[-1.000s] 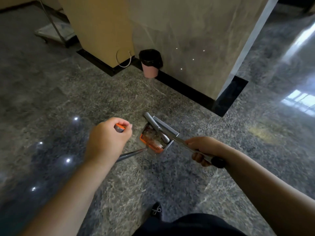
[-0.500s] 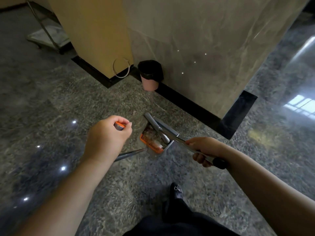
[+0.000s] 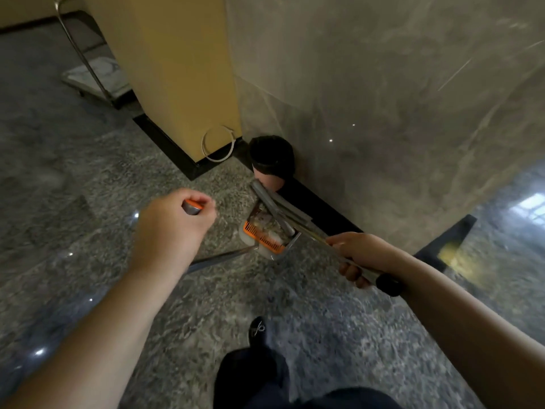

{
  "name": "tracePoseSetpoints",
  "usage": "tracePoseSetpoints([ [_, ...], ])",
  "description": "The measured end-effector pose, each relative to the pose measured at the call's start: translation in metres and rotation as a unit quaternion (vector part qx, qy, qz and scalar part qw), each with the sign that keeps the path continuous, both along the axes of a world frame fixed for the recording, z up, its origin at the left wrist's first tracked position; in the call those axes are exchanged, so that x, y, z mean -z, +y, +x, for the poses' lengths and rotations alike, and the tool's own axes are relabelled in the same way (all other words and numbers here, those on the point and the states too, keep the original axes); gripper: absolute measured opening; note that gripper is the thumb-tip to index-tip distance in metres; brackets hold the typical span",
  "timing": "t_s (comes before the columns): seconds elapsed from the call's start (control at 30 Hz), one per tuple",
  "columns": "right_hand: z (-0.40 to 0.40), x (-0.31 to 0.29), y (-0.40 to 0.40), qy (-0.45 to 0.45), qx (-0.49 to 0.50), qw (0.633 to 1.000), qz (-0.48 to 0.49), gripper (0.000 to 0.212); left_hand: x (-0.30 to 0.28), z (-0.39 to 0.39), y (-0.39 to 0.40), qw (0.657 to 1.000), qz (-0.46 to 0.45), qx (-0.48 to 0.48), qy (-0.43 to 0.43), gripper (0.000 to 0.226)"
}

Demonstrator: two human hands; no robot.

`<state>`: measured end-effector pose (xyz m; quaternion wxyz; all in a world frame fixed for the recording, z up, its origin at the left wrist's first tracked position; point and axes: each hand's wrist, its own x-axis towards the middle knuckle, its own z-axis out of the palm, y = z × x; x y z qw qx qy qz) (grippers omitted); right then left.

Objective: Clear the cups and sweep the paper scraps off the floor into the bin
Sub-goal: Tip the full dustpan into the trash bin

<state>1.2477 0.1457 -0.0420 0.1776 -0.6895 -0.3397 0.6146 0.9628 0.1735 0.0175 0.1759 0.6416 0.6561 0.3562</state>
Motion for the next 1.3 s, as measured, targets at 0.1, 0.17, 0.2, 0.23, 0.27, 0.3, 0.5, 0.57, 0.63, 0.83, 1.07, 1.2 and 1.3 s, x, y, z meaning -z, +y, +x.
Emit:
tracePoseSetpoints([
  [0.1,0.001,-0.008,0.063,-0.011,-0.008,0.999,0.031,0.033,-0.008,-0.001,0.065,1.0,0.007,-0.003,0.001,0.011],
  [0.17,-0.001,-0.011,0.1,-0.003,-0.004,0.999,0.044,0.033,-0.013,-0.002,0.102,1.0,0.017,-0.01,0.008,0.011],
  [0.2,-0.003,-0.012,0.123,-0.002,-0.001,0.999,0.049,0.033,-0.017,-0.003,0.126,1.0,0.021,-0.015,0.01,0.011],
  [0.23,-0.004,-0.012,0.142,-0.007,-0.001,0.999,0.051,0.033,-0.02,-0.004,0.145,1.0,0.021,-0.02,0.01,0.012],
  [0.27,-0.005,-0.013,0.165,-0.007,0.0,0.999,0.047,0.034,-0.024,-0.005,0.165,0.999,0.02,-0.026,0.007,0.014],
  [0.3,-0.006,-0.015,0.183,0.0,0.009,0.999,0.041,0.035,-0.029,-0.005,0.183,0.999,0.02,-0.029,0.007,0.014],
  [0.5,-0.008,-0.036,0.274,0.039,0.006,0.997,0.072,0.034,-0.057,-0.006,0.279,0.998,0.036,-0.034,0.026,0.013],
  [0.57,0.0,-0.041,0.3,0.057,0.011,0.995,0.075,0.04,-0.063,-0.001,0.306,0.997,0.04,-0.035,0.046,0.013],
  [0.63,0.008,-0.043,0.326,0.071,0.017,0.995,0.068,0.034,-0.068,0.008,0.331,0.997,0.037,-0.038,0.056,0.008],
  [0.83,0.048,-0.038,0.402,0.091,0.01,0.993,0.07,0.024,-0.071,0.052,0.395,0.994,0.03,-0.05,0.092,0.003],
  [1.07,0.139,-0.025,0.491,0.051,-0.048,0.997,0.033,0.025,-0.071,0.145,0.454,0.987,-0.008,-0.057,0.149,0.01],
  [1.2,0.192,-0.022,0.531,0.045,-0.083,0.996,0.005,0.033,-0.07,0.199,0.478,0.983,-0.034,-0.051,0.171,0.013],
  [1.3,0.22,-0.018,0.547,0.055,-0.095,0.994,-0.009,0.035,-0.07,0.233,0.485,0.981,-0.06,-0.059,0.174,0.012],
])
